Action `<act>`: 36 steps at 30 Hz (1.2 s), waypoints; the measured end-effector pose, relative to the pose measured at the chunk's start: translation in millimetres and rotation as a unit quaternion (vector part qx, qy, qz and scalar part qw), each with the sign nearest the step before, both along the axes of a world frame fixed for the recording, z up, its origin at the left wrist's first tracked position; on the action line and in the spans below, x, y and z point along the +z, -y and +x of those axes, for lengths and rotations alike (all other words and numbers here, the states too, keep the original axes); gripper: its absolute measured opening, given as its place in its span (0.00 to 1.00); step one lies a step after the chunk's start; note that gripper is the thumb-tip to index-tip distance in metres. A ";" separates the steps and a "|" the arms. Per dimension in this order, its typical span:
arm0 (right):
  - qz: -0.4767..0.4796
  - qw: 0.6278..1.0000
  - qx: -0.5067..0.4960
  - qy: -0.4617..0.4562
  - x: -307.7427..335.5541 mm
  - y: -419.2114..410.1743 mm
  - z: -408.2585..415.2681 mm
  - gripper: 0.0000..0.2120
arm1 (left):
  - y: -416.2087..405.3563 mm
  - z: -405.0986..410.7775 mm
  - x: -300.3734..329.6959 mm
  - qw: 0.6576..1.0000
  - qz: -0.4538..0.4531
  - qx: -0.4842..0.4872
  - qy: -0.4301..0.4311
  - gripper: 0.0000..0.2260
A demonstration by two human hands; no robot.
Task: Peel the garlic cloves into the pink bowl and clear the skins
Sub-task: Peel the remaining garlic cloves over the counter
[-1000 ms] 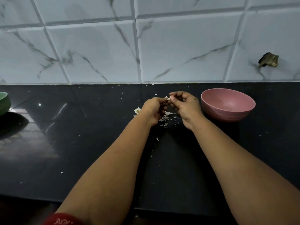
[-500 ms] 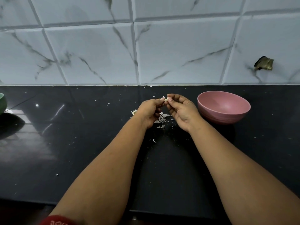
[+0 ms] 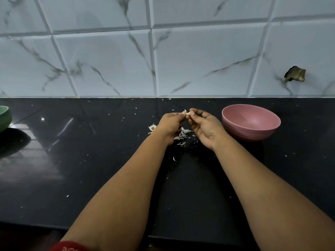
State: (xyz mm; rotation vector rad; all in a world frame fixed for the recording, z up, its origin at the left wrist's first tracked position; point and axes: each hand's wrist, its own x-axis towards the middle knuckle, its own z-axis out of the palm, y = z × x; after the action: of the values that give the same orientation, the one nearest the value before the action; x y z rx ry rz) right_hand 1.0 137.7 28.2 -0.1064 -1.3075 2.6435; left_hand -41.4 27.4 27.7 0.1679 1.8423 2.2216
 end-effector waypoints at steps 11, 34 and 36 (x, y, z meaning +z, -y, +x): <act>-0.024 1.000 -0.002 0.018 0.6 -1.0 0.8 0.05 | 0.6 -0.3 -0.9 0.999 -0.034 -0.005 -0.036 0.12; 0.179 0.976 -0.116 0.034 -6.3 -2.2 -5.9 0.06 | 7.3 3.5 -5.6 0.880 -0.395 0.102 -0.241 0.20; 0.192 0.973 -0.123 0.032 -7.3 -2.5 -6.3 0.07 | 5.9 4.3 -6.1 0.890 -0.364 0.116 -0.250 0.19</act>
State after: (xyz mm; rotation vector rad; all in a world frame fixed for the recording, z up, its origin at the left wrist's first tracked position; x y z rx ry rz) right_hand -5.3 140.3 20.9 -0.2792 -1.6795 2.1582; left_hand -37.0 21.6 21.5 0.4180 2.9798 1.5201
